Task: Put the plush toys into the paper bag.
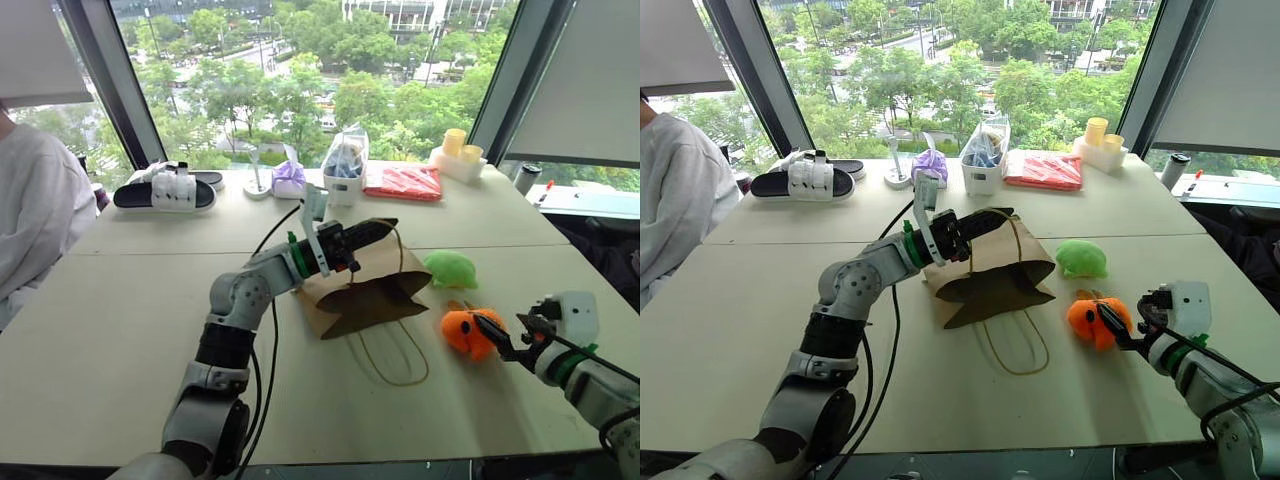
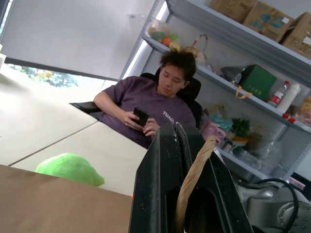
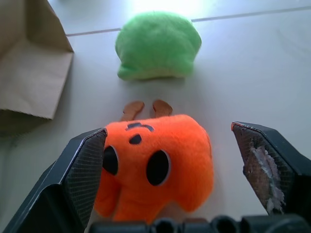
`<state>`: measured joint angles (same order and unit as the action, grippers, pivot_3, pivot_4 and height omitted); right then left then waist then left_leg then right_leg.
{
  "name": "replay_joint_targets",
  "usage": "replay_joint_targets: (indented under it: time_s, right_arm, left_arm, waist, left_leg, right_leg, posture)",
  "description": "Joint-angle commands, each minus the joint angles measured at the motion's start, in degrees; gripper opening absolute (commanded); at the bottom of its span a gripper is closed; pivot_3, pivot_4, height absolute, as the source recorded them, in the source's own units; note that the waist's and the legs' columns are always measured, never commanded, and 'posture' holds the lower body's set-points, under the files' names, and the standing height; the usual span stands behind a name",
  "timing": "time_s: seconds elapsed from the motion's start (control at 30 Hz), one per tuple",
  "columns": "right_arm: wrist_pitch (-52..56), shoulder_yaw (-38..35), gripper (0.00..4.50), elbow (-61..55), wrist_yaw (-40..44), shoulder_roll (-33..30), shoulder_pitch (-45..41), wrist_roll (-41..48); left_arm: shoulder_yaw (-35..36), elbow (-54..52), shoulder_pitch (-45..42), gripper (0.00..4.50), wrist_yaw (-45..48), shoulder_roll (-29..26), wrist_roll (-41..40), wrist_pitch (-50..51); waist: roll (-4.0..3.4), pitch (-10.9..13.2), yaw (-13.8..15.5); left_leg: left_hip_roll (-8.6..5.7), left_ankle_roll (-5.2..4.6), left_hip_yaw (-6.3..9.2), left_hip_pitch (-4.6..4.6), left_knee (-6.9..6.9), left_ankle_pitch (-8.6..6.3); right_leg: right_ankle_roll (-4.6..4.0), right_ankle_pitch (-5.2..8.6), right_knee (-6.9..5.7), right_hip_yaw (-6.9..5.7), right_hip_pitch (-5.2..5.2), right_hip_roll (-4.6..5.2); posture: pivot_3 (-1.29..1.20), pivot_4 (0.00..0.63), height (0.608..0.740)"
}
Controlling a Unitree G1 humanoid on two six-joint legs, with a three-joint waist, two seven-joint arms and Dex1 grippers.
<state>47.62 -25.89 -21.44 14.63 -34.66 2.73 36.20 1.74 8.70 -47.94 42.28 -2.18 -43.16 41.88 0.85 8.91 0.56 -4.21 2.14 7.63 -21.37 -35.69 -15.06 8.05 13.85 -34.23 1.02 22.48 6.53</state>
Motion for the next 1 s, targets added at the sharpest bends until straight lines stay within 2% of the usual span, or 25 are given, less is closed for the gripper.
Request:
replay_joint_targets:
  time_s: [0.03,0.17,0.27,0.47,0.53,0.67,0.77,0.9,1.0]
  right_arm:
    - [1.16,2.56,4.43,1.73,2.22,0.04,-0.85,-0.13]
    - [2.62,4.87,4.43,5.48,0.94,0.21,-2.43,-2.64]
    - [1.80,4.45,3.64,6.61,1.03,0.54,-3.42,-3.38]
    - [1.13,3.50,0.73,5.34,2.29,1.01,-3.57,-3.05]
    - [1.09,3.21,0.03,4.54,2.57,1.28,-3.35,-2.77]
    - [0.87,0.81,0.03,1.66,3.66,2.07,-3.98,-0.25]
    - [2.07,-3.03,0.03,-3.24,6.17,0.03,-3.72,3.94]
    - [9.95,-10.52,0.03,-13.48,16.02,-7.98,0.42,21.31]
    - [13.40,-10.32,0.03,-15.58,14.92,-10.93,-0.17,29.85]
  left_arm:
    - [-0.41,-3.17,0.35,0.00,0.28,-0.24,0.24,-0.85]
    - [-0.56,-3.77,0.73,0.00,-0.03,-0.30,0.49,-1.02]
    - [-0.36,-3.69,0.73,0.00,-0.44,-0.29,0.67,-1.21]
    - [-0.40,-3.69,0.85,0.00,-0.28,-0.38,0.74,-1.21]
    - [-0.52,-3.56,0.82,0.00,-0.15,-0.31,0.84,-1.29]
    - [-0.46,-2.78,0.40,0.00,0.05,-0.17,1.11,-1.66]
    - [-0.26,-2.11,-0.02,0.00,0.47,-0.28,1.31,-1.84]
    - [0.19,-0.14,-1.28,0.00,1.19,-0.33,1.49,-2.49]
    - [0.39,0.65,-2.02,0.00,1.32,0.06,1.05,-2.58]
  waist:
    - [0.00,0.00,-0.02]
    - [0.00,0.00,0.08]
    - [0.02,0.00,0.07]
    - [0.02,0.00,0.05]
    - [0.02,0.00,0.04]
    - [0.01,0.00,0.03]
    - [-0.04,0.01,0.10]
    - [-0.07,0.03,0.24]
    - [0.06,0.06,0.13]
  left_leg:
    - [0.00,0.00,0.00,0.00,0.00,0.00]
    - [-0.01,0.00,0.01,0.00,-0.03,0.00]
    - [0.00,0.00,0.01,0.00,-0.09,0.00]
    - [0.00,0.00,0.01,0.01,-0.14,0.00]
    - [0.00,0.00,0.01,0.01,-0.14,0.00]
    - [0.00,0.00,0.01,0.00,-0.15,0.00]
    - [0.00,0.00,0.01,-0.01,-0.14,0.00]
    - [-0.03,-0.02,0.04,-0.06,-0.15,-0.02]
    - [0.03,-0.13,0.08,-0.02,-0.20,-0.08]
  right_leg:
    - [0.00,0.00,0.00,0.00,0.00,0.00]
    - [0.00,0.00,0.01,0.00,-0.02,0.00]
    - [0.00,0.00,0.01,0.00,-0.05,0.00]
    - [0.00,0.00,0.01,0.00,-0.08,-0.01]
    - [0.00,0.00,0.00,-0.01,-0.08,-0.01]
    - [0.00,0.00,0.00,0.00,-0.08,-0.01]
    - [0.00,0.00,0.00,0.00,-0.05,-0.01]
    - [0.01,0.00,0.04,-0.02,-0.08,0.01]
    - [0.01,0.00,0.08,-0.09,-0.17,-0.03]
  posture:
    - [0.00,0.150,0.740]
    - [0.00,0.150,0.740]
    - [0.00,0.150,0.740]
    - [0.00,0.150,0.740]
    - [0.00,0.150,0.740]
    - [0.00,0.150,0.740]
    - [0.00,0.150,0.740]
    - [0.00,0.150,0.740]
    - [0.00,0.150,0.740]
